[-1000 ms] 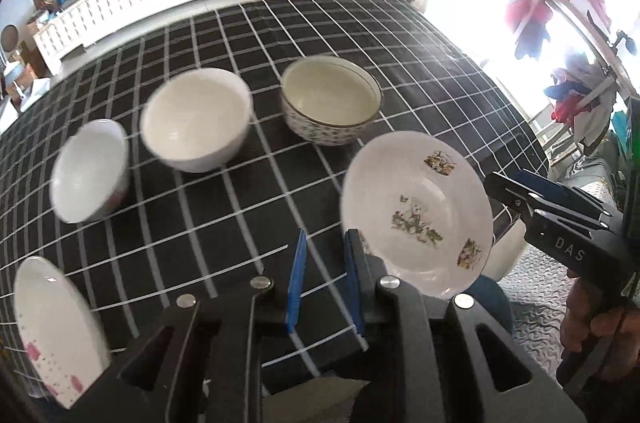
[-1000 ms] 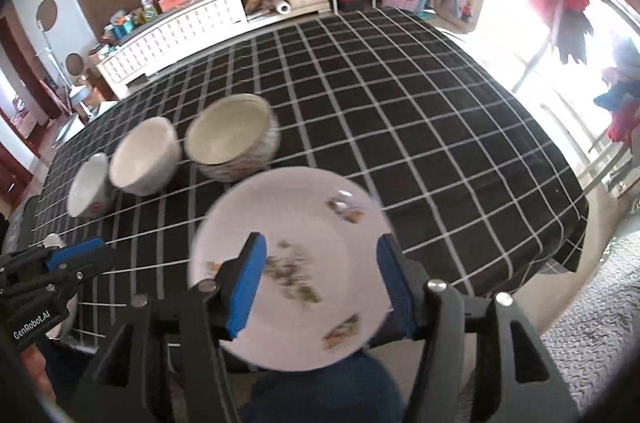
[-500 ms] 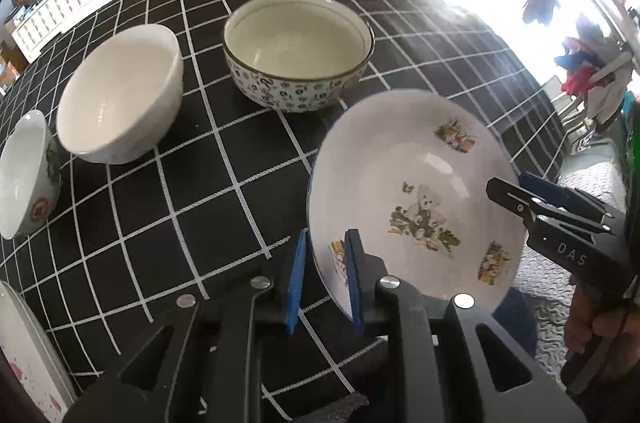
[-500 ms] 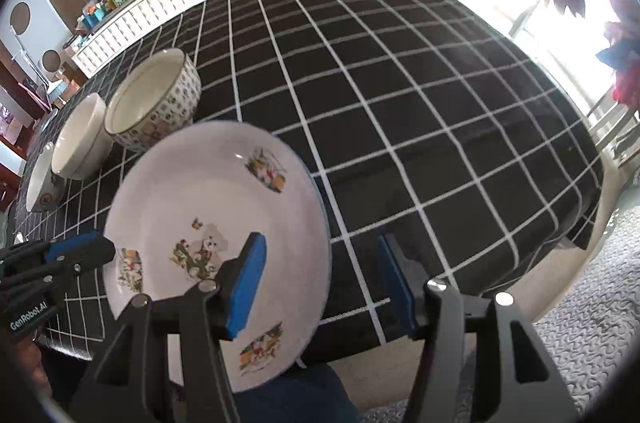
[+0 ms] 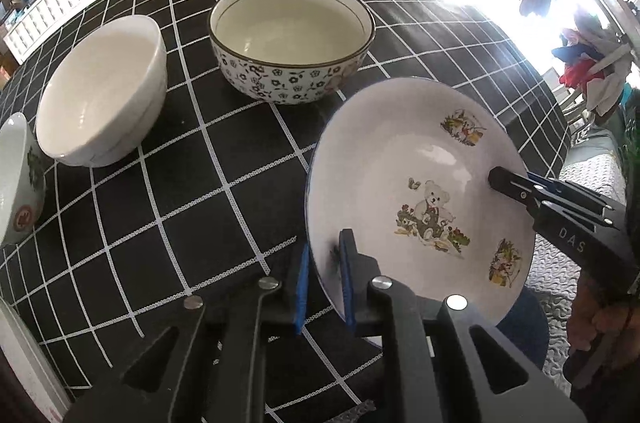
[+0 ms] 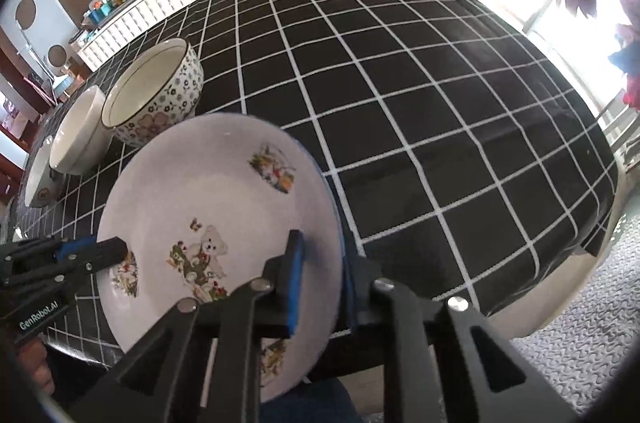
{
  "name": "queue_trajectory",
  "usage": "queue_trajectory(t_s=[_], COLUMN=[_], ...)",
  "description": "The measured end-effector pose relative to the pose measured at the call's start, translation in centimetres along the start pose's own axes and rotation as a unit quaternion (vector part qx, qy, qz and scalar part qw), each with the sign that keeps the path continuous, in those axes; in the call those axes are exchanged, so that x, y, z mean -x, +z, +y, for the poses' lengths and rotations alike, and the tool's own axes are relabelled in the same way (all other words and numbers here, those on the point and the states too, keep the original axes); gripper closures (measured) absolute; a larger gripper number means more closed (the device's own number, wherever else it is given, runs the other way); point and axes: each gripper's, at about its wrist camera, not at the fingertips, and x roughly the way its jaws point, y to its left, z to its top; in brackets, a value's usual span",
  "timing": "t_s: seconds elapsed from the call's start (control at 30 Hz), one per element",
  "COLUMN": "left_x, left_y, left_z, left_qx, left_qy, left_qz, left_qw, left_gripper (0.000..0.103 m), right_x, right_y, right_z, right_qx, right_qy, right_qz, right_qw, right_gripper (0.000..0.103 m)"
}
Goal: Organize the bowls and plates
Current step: 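Lift the bear-print plate with the left gripper and carry it over the plate stack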
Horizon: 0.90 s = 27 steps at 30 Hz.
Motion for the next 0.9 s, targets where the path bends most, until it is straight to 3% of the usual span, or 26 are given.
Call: queue_trajectory(t_s=[0.53,0.9], left_x=[3.9,9.7], left_y=[-2.2,-6.0], left_z=[1.5,7.8], left_qx=[0.020,0.074], left_qy=[-0.006,0.015], left_qz=[-0.028,-0.065], left_qw=[0.9994,0.9950], left_gripper=[0.091,0.091], right_x=[3.3,5.4], right_y=[-0.3,-1.1], right_z=[3.0,10.7], right_qx=[0.002,0.044], right_qy=[-0.016,0.008], right_qz=[-0.018,-0.031], right_qw=[1.000,0.999], right_gripper=[0.081,0.081])
